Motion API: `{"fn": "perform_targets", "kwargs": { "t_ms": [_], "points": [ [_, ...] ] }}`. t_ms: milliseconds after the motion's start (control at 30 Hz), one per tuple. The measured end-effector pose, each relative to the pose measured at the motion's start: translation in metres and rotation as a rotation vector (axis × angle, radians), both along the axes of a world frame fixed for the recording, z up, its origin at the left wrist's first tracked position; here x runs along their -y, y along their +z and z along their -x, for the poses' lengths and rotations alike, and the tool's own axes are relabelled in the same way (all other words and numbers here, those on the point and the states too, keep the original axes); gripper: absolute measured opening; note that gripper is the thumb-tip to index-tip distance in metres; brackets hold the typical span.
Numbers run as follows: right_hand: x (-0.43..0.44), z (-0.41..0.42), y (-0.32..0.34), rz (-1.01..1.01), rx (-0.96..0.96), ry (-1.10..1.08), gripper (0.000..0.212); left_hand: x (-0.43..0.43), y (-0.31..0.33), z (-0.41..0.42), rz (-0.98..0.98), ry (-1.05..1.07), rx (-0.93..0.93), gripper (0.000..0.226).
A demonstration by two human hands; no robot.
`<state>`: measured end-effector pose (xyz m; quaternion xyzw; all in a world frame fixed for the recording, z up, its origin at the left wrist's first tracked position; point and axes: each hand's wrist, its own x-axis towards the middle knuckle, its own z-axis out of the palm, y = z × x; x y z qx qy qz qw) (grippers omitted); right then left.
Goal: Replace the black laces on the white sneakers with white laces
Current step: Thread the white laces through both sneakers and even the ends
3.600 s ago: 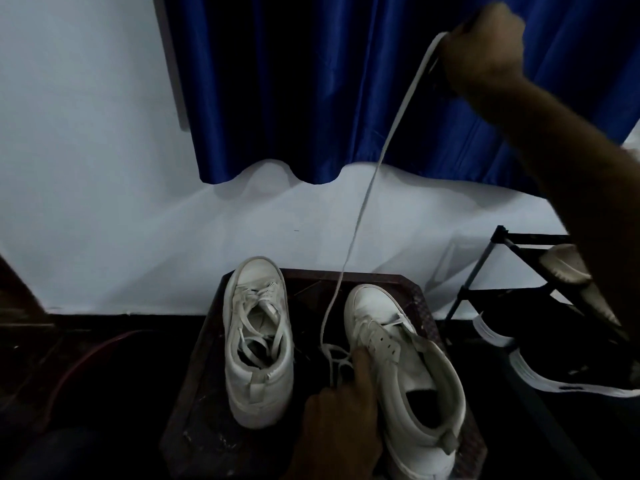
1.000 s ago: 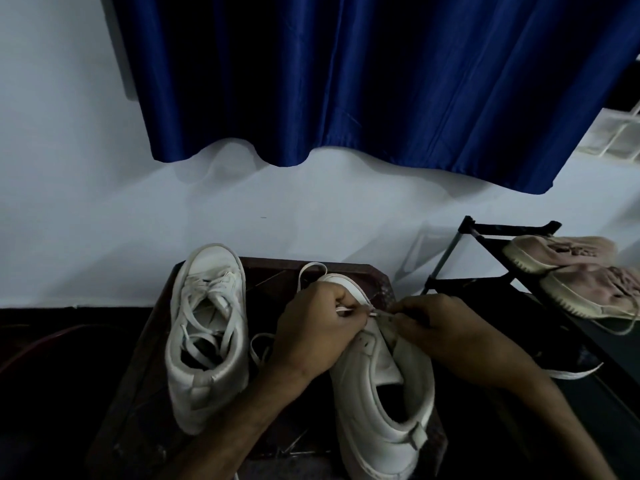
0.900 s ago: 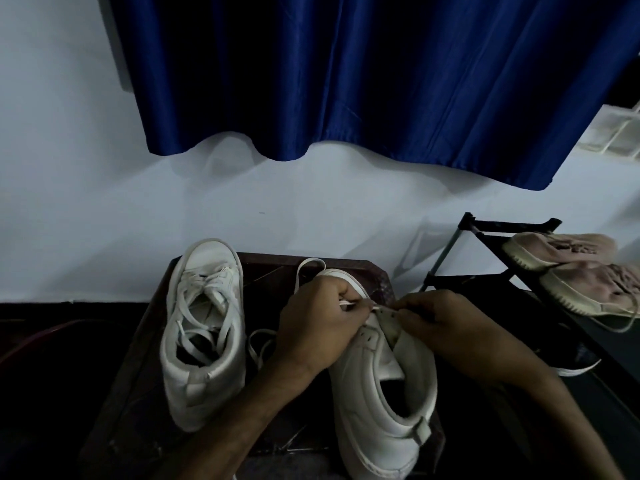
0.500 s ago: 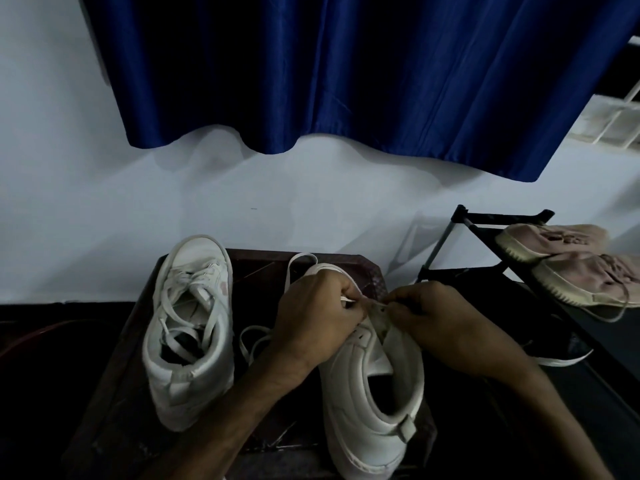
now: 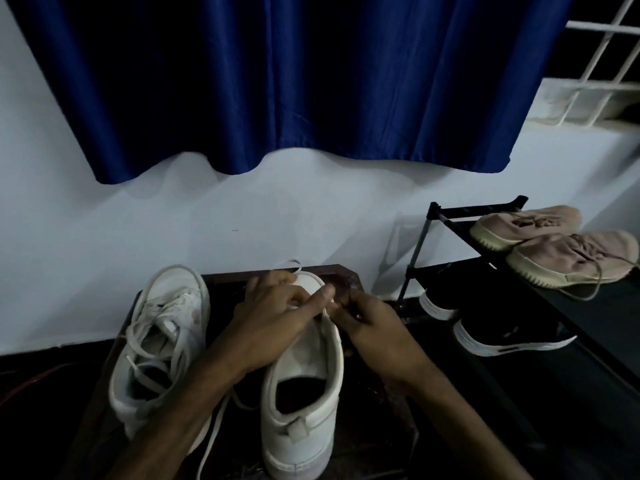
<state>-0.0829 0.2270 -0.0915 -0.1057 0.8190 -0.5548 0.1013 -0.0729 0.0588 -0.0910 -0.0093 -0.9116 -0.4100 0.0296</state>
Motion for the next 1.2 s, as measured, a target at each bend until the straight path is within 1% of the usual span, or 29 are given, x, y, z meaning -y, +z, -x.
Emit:
{"fn": "perform_targets", "kwargs": {
  "t_ms": [33,67,133,167,200,300,367,433,467,533,600,633,667,733,800,867,967,1000,1033,1100,1200],
  "points": [
    [-0.003,0.0,-0.001,0.01,0.003,0.011,0.024,-0.003,0.002,-0.003,0.008,-0.004,0.055,0.072],
    [-0.006,0.002,-0.001,0.051,0.047,0.042,0.025,-0.004,0.002,-0.005,-0.004,-0.012,0.076,0.071],
    [-0.017,0.006,-0.001,0.182,0.198,0.144,0.02,-0.005,0.001,-0.008,-0.039,-0.036,0.066,0.053],
    [-0.026,0.007,0.002,0.209,0.251,0.205,0.018,-0.005,0.001,-0.009,-0.045,-0.042,0.061,0.045],
    [-0.036,0.009,0.004,0.19,0.268,0.27,0.017,-0.006,0.002,-0.008,-0.043,-0.046,0.064,0.042],
    [-0.067,0.015,0.013,-0.014,0.214,0.51,0.018,-0.013,0.006,-0.01,0.009,-0.046,0.086,0.042],
    [-0.083,0.019,0.015,-0.092,0.207,0.578,0.016,-0.017,0.009,-0.013,0.013,-0.052,0.072,0.04],
    [-0.085,0.022,0.011,-0.18,0.192,0.571,0.017,-0.017,0.007,-0.015,0.007,-0.049,0.052,0.04],
    [-0.082,0.022,0.008,-0.21,0.153,0.534,0.018,-0.017,0.006,-0.015,0.006,-0.043,0.045,0.04],
    [-0.069,0.023,0.004,-0.18,0.018,0.405,0.023,-0.018,0.004,-0.015,0.012,-0.045,0.032,0.038],
    [-0.055,0.022,0.002,-0.103,-0.139,0.286,0.025,-0.018,0.002,-0.015,0.037,-0.065,0.02,0.024],
    [-0.049,0.022,0.001,-0.096,-0.214,0.275,0.024,-0.018,0.001,-0.014,0.053,-0.069,0.006,0.014],
    [-0.044,0.021,-0.001,-0.109,-0.275,0.289,0.021,-0.018,0.0,-0.014,0.062,-0.067,-0.006,0.01],
    [-0.036,0.019,-0.006,-0.113,-0.337,0.322,0.019,-0.017,-0.001,-0.014,0.065,-0.061,-0.018,0.011],
    [-0.038,0.019,-0.007,-0.072,-0.289,0.341,0.019,-0.018,0.001,-0.015,0.05,-0.061,-0.012,0.014],
    [-0.052,0.021,-0.003,-0.08,-0.156,0.443,0.019,-0.018,0.002,-0.015,0.062,-0.047,-0.01,0.027],
    [-0.079,0.024,0.004,-0.263,0.103,0.665,0.022,-0.018,0.002,-0.015,0.083,-0.018,-0.004,0.033],
    [-0.082,0.024,0.004,-0.3,0.136,0.694,0.023,-0.019,0.003,-0.016,0.092,-0.01,-0.018,0.037],
    [-0.083,0.025,0.004,-0.301,0.121,0.692,0.022,-0.019,0.002,-0.016,0.108,-0.006,-0.035,0.04],
    [-0.075,0.028,0.0,-0.226,0.006,0.588,0.02,-0.019,0.003,-0.017,0.139,-0.003,-0.065,0.039],
    [-0.056,0.03,-0.003,-0.081,-0.137,0.377,0.026,-0.02,0.006,-0.018,0.148,-0.007,-0.083,0.023]
  ]
}}
